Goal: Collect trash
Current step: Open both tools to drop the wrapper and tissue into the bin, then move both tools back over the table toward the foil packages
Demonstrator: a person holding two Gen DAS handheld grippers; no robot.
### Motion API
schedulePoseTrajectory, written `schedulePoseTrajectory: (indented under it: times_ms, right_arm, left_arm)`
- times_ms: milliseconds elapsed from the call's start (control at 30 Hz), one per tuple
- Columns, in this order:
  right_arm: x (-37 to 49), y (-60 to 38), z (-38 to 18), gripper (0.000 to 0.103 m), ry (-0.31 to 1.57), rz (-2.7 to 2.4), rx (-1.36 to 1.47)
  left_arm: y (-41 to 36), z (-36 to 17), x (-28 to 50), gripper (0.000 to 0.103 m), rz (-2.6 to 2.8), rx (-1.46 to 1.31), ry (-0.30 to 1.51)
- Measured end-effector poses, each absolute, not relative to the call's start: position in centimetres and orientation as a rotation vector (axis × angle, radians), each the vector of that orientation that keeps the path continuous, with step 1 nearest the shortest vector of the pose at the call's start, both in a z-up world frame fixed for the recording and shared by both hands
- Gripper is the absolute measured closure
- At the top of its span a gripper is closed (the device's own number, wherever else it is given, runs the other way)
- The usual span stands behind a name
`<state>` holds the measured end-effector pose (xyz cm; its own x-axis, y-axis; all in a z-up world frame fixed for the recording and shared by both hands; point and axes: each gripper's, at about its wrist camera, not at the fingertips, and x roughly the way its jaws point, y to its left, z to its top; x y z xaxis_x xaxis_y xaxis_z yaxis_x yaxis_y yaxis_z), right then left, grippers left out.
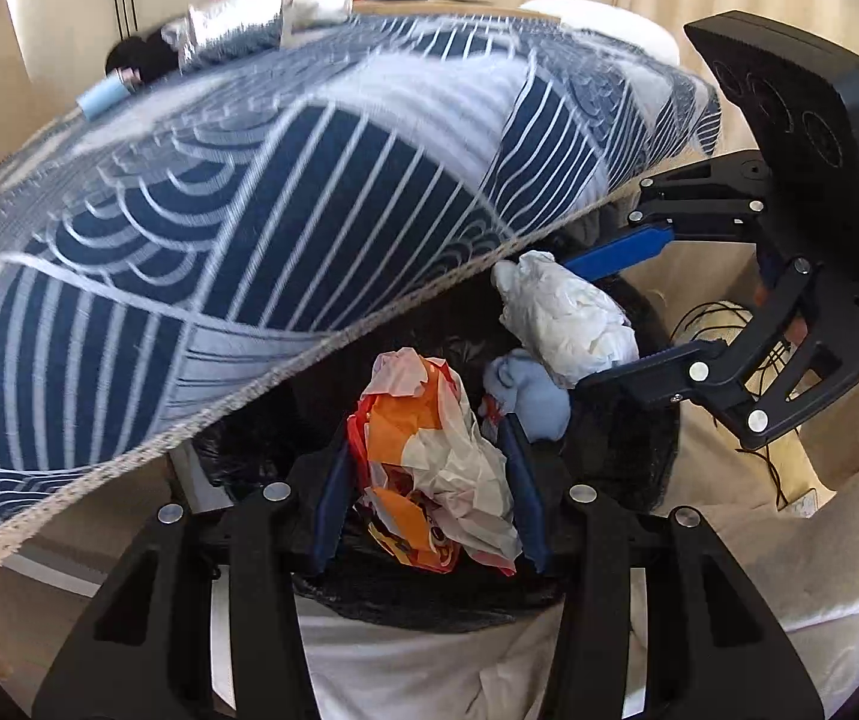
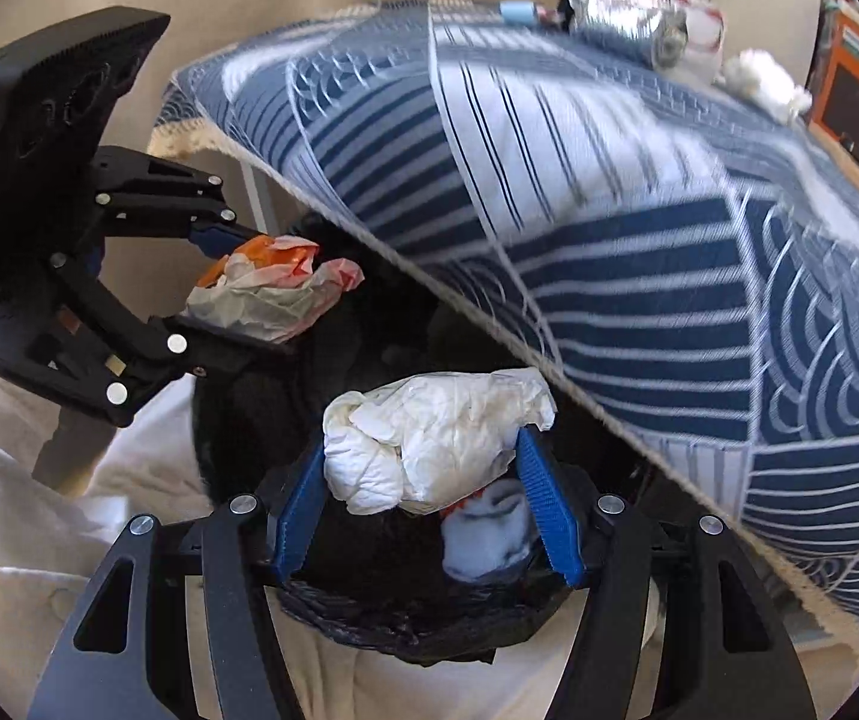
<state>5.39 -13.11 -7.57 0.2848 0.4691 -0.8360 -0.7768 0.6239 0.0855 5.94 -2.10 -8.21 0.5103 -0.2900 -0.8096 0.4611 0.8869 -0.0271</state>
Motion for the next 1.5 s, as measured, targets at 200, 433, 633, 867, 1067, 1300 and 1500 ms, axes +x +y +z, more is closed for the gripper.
schedulePoseTrajectory:
  times_ms: [200, 433, 633, 867, 1067, 1300, 1500]
  right_arm:
    - [7.0, -13.1, -10.1, 0.045, 1.024, 0.835, -0.373]
    - [8.1, -12.4, -12.0, 0.044, 1.030, 0.823, -0.427]
    - [8.1, -11.9, -11.8, 0.031, 0.993, 0.796, -0.465]
    - [7.0, -12.6, -10.5, 0.016, 0.939, 0.773, -0.486]
    - [6.5, -14.1, -9.7, 0.016, 0.927, 0.760, -0.458]
    - [4.5, -15.4, -8.2, 0.016, 0.888, 0.766, -0.430]
    - [2.8, -16.1, -6.2, 0.016, 0.826, 0.775, -0.424]
  left_arm:
    - [-2.4, -10.7, 7.6, 0.056, -0.465, 0.211, 1.003]
    - [-3.3, -12.0, 9.0, 0.054, -0.448, 0.251, 1.032]
    - [-3.8, -11.4, 9.1, 0.018, -0.448, 0.225, 1.001]
    - [-3.6, -10.4, 7.7, 0.006, -0.442, 0.246, 0.947]
    - [-3.4, -10.0, 7.0, 0.006, -0.429, 0.269, 0.903]
    - [-3.1, -8.9, 4.9, 0.006, -0.430, 0.280, 0.864]
    - [-2.9, -7.3, 3.3, 0.006, -0.421, 0.282, 0.810]
